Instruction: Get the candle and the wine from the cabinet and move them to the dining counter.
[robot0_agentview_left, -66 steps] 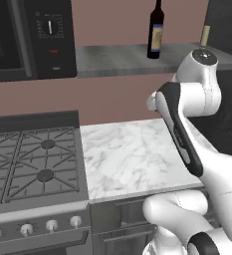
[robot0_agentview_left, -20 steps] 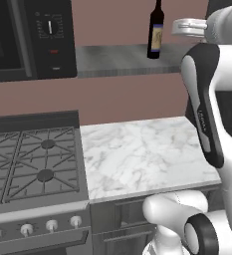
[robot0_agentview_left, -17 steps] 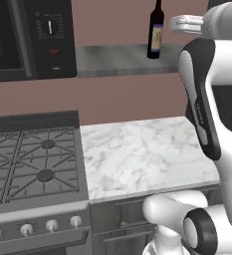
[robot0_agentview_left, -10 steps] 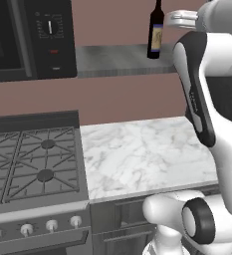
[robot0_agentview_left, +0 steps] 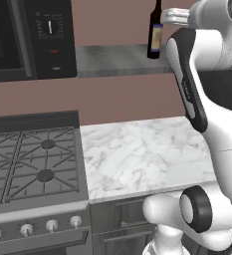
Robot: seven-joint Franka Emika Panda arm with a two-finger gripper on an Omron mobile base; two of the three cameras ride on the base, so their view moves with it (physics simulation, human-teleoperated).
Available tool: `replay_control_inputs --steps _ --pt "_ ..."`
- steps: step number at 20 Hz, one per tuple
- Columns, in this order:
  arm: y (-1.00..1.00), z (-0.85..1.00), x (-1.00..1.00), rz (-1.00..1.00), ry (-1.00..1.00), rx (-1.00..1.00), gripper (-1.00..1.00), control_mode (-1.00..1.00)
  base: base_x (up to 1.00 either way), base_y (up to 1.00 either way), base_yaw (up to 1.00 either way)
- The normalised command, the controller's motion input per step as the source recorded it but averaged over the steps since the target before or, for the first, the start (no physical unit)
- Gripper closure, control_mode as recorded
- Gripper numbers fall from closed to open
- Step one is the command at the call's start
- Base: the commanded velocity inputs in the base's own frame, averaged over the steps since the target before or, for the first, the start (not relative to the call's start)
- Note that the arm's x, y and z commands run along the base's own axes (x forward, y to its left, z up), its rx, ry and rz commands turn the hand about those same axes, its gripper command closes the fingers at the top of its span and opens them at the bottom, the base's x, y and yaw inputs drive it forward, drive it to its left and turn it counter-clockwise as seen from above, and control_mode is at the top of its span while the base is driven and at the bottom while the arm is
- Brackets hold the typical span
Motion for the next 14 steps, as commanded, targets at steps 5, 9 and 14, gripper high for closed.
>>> replay_control_inputs --steps 5,9,14 --pt "0.00 0.00 0.27 0.01 0.00 0.00 -1.00 -1.00 0.00 0.00 0.00" --pt "0.01 0.00 0.20 0.00 0.00 0.00 -1.00 -1.00 0.00 0.00 0.00" --pt "0.03 0.00 0.17 0.00 0.00 0.00 -1.00 -1.00 0.00 0.00 0.00"
